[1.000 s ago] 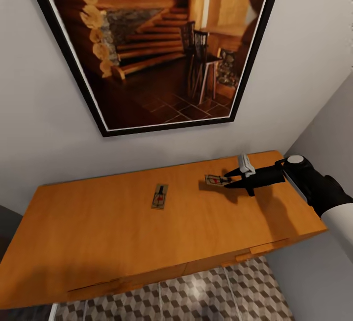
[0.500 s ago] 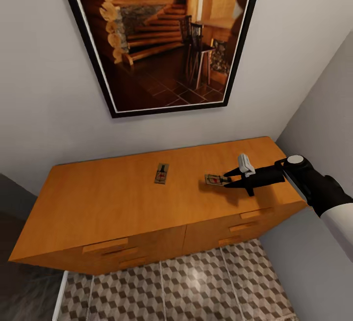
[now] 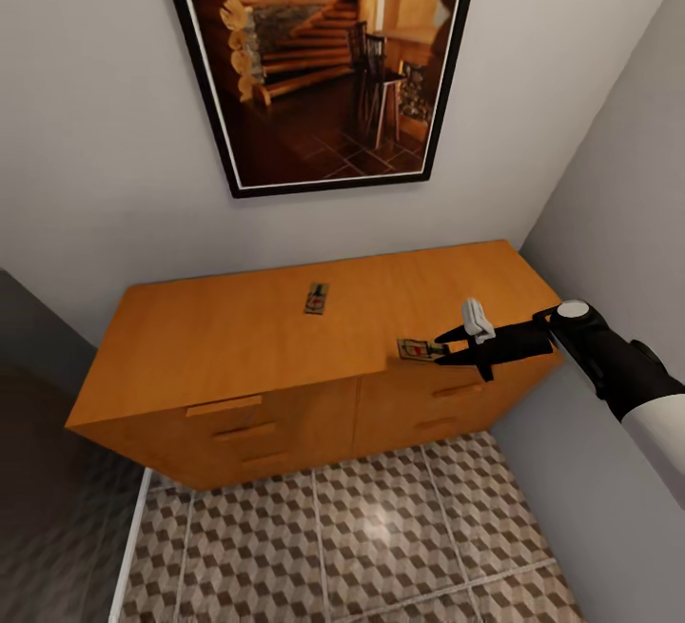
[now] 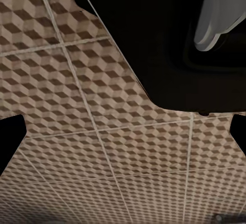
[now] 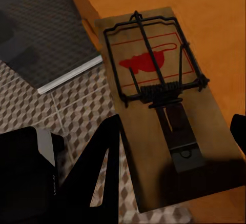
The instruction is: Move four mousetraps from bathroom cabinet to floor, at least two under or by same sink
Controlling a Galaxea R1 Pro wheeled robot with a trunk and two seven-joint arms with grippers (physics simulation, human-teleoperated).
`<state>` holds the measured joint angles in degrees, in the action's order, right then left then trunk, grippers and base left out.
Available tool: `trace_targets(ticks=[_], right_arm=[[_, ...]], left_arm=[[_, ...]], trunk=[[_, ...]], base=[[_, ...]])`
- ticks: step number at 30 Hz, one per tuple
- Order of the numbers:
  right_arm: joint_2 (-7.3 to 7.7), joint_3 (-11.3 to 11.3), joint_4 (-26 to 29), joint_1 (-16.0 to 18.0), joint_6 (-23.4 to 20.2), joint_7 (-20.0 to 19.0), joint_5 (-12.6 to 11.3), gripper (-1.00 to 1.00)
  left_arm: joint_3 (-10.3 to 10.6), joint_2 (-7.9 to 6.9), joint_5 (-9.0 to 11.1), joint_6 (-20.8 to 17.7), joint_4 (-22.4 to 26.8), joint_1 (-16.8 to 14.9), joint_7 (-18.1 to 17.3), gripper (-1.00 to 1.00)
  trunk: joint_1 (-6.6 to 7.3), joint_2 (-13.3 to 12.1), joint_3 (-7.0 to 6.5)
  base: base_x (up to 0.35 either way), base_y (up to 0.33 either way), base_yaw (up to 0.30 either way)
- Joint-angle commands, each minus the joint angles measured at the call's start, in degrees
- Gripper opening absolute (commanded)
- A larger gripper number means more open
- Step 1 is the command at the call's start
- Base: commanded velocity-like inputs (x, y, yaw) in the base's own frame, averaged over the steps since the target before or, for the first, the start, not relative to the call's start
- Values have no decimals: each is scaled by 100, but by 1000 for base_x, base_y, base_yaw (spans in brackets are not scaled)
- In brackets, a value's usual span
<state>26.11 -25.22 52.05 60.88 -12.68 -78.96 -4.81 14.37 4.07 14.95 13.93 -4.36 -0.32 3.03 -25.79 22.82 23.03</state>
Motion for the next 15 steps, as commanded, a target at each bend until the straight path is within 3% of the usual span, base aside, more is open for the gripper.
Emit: trace_targets(ticks=[1, 15], right_arm=[[8, -26, -2, 7, -72, -6, -55, -100], [0, -31, -2, 5, -68, -1, -55, -100]], left_arm=[[49, 5, 43, 32, -13, -4, 13, 100], [49, 6, 43, 36, -13, -4, 13, 100]], trunk=[[0, 10, 8], [0, 10, 8]], base=[[-337, 0, 0], [-337, 0, 0]])
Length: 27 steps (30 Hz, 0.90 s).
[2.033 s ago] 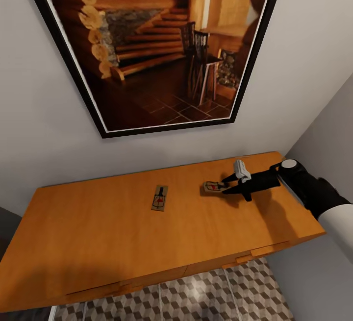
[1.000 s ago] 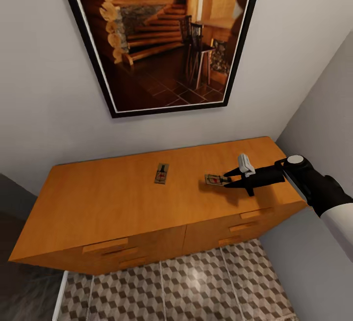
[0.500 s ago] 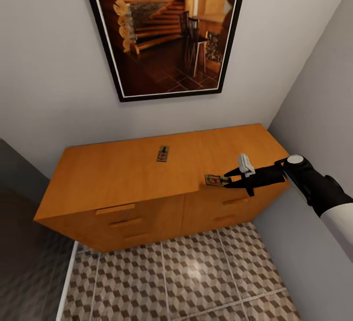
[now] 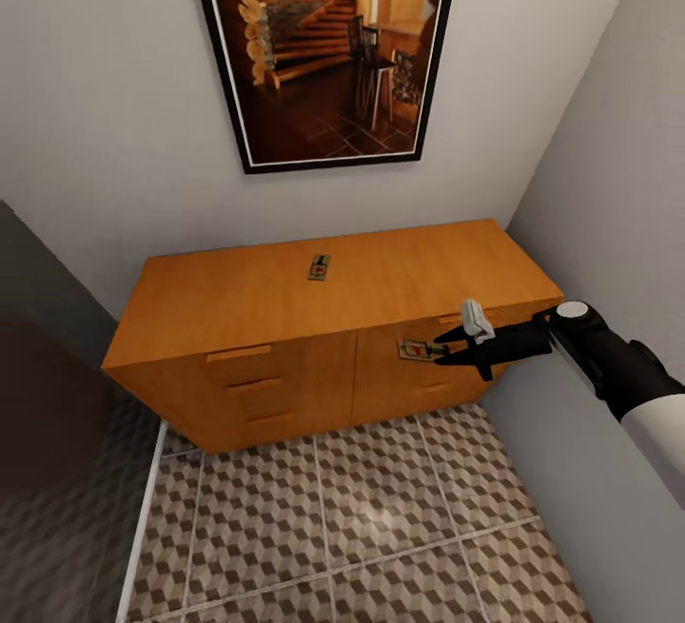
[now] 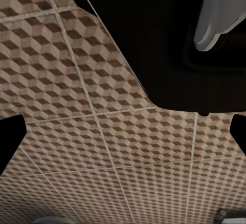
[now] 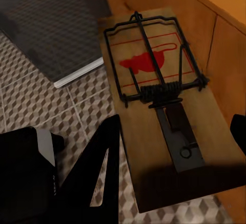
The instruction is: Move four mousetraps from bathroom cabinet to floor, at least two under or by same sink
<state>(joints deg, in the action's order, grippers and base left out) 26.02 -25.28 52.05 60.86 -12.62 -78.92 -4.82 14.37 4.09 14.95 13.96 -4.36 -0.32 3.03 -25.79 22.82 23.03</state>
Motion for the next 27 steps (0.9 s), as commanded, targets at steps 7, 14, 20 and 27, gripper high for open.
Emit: trace_targets(ticks=[7, 14, 20, 27], right_arm=[[3, -29, -1, 9, -74, -1, -55, -100], [-10, -42, -1, 7, -74, 10, -53, -100], [-31, -49, -8, 10, -74, 70, 39, -100], [-53, -166, -62, 11, -43, 245, 110, -100]], left_arm=[[49, 4, 43, 36, -13, -4, 13, 100], [49, 10, 35, 37, -13, -4, 13, 100], [49, 13, 35, 48, -13, -4, 13, 100], [49, 13, 35, 73, -7, -4, 13, 100]], trunk=[[0, 10, 8], [0, 10, 8], [0, 10, 8], [0, 10, 8]], base=[[-337, 0, 0], [-333, 0, 0], [-187, 0, 0], [-27, 0, 0]])
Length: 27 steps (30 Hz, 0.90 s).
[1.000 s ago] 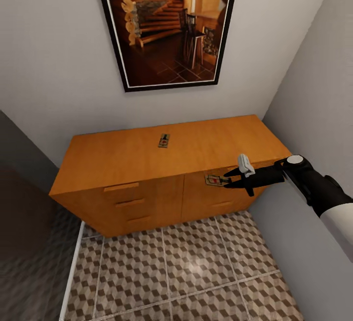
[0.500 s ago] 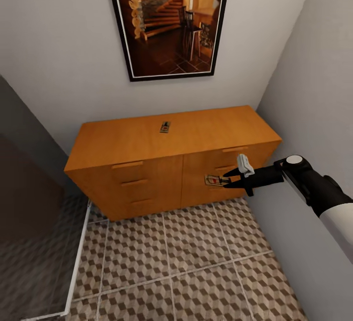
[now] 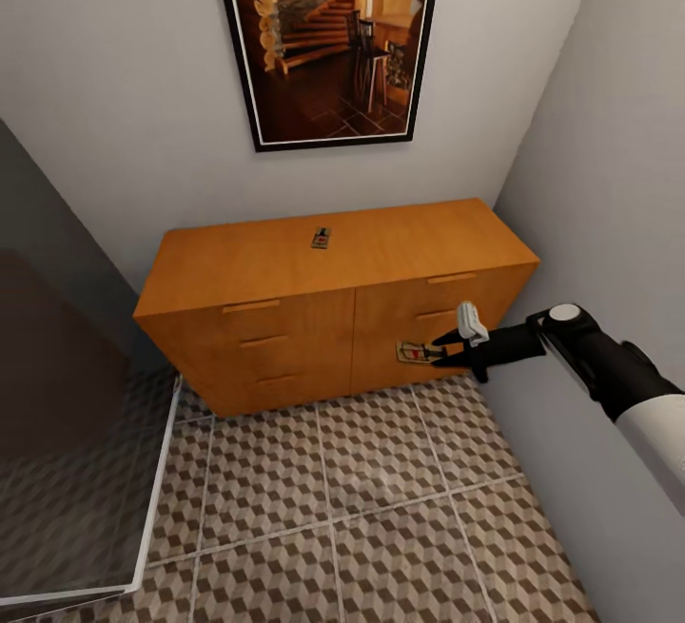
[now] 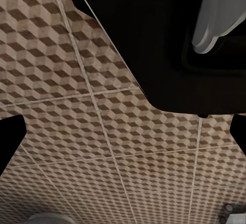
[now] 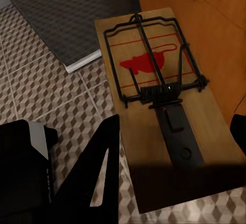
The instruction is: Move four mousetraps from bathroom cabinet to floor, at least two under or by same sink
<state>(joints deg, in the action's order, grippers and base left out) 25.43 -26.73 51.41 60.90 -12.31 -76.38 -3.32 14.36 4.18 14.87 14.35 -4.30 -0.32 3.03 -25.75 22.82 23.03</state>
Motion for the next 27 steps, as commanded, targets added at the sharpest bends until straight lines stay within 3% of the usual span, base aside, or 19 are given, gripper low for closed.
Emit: trace_targets(ticks=[1, 6, 11, 13, 17, 21, 27], right_arm=[[6, -82, -28, 6, -48, 30, -37, -100], [-71, -321, -447, 6, 174, 127, -42, -100], [-446, -401, -1495, 4, 732, 210, -33, -100], [-658, -409, -2193, 7, 1234, 322, -30, -100], [-937, -411, -3171, 6, 2044, 418, -29, -100], [-1255, -412, -4263, 5, 2848, 466, -24, -100], [-1447, -412, -4897, -139, 3334, 585, -20, -100]], left_arm=[[49, 4, 42, 36, -12, -3, 13, 100], [48, -3, 39, 48, 17, -3, 13, 100], [41, -22, 32, 50, 66, -3, 13, 100], [41, -40, 28, 54, 126, -3, 13, 100], [40, -127, 25, 143, 173, -3, 13, 100], [40, -218, 25, 472, 190, -3, 13, 100], [40, -245, 19, 755, 192, -3, 13, 100]], trunk=[[-3, 10, 8], [-3, 10, 8], [-3, 10, 8], [-3, 10, 8], [-3, 10, 8], [-3, 10, 8], [-3, 10, 8]], base=[[-6, 0, 0], [-2, 0, 0], [0, 0, 0], [0, 0, 0], [0, 0, 0], [0, 0, 0], [0, 0, 0]])
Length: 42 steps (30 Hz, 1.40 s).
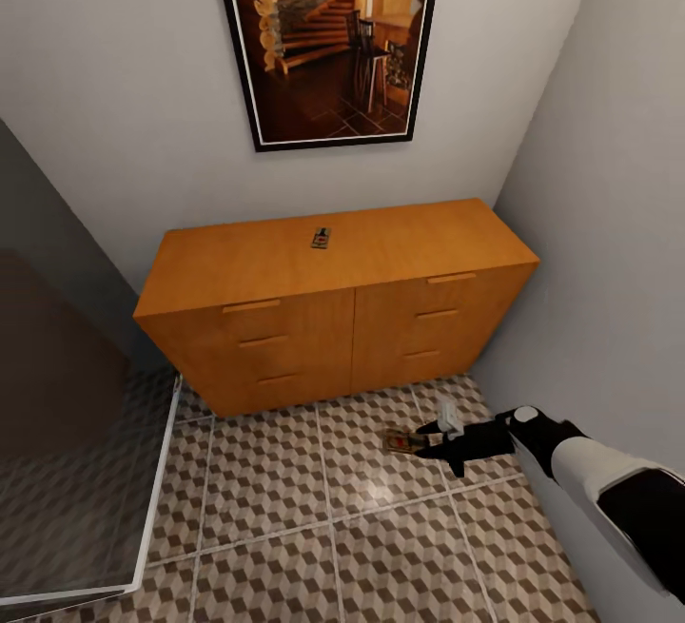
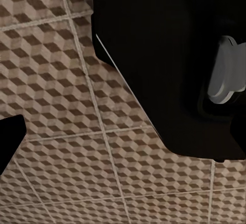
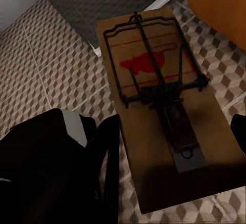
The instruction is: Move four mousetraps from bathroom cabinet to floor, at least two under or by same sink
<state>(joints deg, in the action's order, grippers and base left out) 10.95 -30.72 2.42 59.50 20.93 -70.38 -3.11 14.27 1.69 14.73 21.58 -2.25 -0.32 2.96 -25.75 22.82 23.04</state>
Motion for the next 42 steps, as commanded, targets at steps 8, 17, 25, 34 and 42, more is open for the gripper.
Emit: trace_targets(ticks=[8, 17, 25, 34, 42], right_arm=[[-58, -13, -119, -996, 370, 679, -35, -100], [-54, -13, -135, -2539, 848, 2768, -37, -100], [-364, -13, -140, -3456, 901, 4744, -49, -100], [-1148, -13, -139, -3898, 910, 6776, -72, -100], [-1583, 8, -114, -3940, 1358, 8878, -123, -100]], left_arm=[[53, -2, -3, 89, 27, -4, 20, 100], [78, -9, -1, 99, 380, -4, 46, 100], [68, -41, 3, 99, 623, -4, 72, 100], [61, -45, 10, 94, 654, -4, 87, 100], [53, -53, 12, 92, 681, -4, 90, 100]], trunk=[[-3, 9, 7], [-3, 9, 7], [-3, 9, 7], [-3, 9, 7], [-3, 9, 7]], base=[[0, 0, 0], [0, 0, 0], [0, 0, 0], [0, 0, 0], [0, 0, 0]])
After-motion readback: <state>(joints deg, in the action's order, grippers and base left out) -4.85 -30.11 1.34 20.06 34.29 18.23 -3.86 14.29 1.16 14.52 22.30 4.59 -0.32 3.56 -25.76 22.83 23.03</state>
